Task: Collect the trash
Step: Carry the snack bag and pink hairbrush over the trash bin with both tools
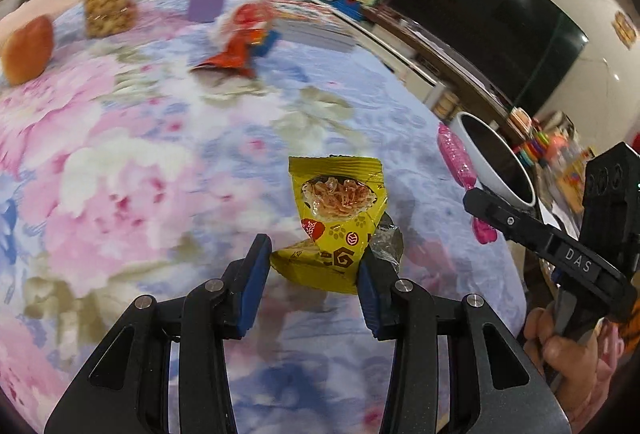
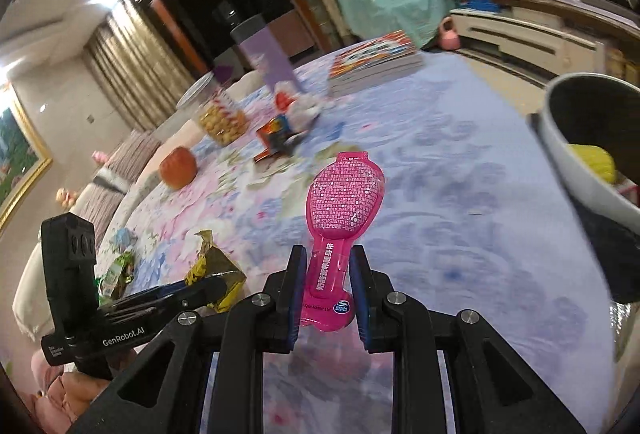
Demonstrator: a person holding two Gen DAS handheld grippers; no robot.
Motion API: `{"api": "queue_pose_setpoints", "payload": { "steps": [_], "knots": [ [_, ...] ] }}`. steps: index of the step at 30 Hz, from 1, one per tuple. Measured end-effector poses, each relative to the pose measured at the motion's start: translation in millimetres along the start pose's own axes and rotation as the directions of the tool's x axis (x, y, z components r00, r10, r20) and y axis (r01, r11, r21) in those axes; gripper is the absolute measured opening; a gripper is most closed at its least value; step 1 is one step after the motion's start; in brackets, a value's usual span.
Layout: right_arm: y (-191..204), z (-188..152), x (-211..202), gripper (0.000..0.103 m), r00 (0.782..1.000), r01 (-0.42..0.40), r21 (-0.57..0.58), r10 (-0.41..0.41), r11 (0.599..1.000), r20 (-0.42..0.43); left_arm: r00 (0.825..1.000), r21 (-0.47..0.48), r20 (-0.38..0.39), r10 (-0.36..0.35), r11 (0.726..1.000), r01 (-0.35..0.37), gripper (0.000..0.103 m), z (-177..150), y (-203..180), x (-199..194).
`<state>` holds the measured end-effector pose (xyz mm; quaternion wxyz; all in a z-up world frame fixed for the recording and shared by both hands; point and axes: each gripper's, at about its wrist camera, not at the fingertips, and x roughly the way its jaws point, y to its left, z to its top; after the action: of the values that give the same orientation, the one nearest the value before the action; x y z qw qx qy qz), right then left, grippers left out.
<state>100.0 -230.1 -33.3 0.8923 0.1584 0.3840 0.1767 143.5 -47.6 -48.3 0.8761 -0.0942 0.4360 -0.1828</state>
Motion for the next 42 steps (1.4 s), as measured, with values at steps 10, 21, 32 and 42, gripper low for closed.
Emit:
{"api": "queue_pose_setpoints", "payload": {
  "steps": [10,21,32,42],
  "knots": [
    [-28.2,-4.0,-36.2,0.022,0.998,0.023,0.041,-0.025,0.999,0.050,0.999,0.094,-0.013,-0.029,0.995,0.030,0.040,9.3,-54.6,11.2],
    [-54.8,-1.1,-72.0,0.022,0.991,0.052,0.083,-0.061,0.995,0.115,0.999,0.168,-0.023,-0.048,0.984,0.051,0.040,16.5,-100.8,21.4],
    [-80.6,0.1,-94.4,0.022,0.983,0.081,0.120,-0.099,0.989,0.152,0.997,0.226,-0.032,-0.064,0.972,0.070,0.040,24.7,-137.3,34.1],
    [-103.8,1.2,-102.7,0.022,0.979,0.111,0.151,-0.135,0.982,0.156,0.996,0.267,-0.039,-0.078,0.960,0.086,0.040,34.9,-165.1,45.3]
  ]
}}
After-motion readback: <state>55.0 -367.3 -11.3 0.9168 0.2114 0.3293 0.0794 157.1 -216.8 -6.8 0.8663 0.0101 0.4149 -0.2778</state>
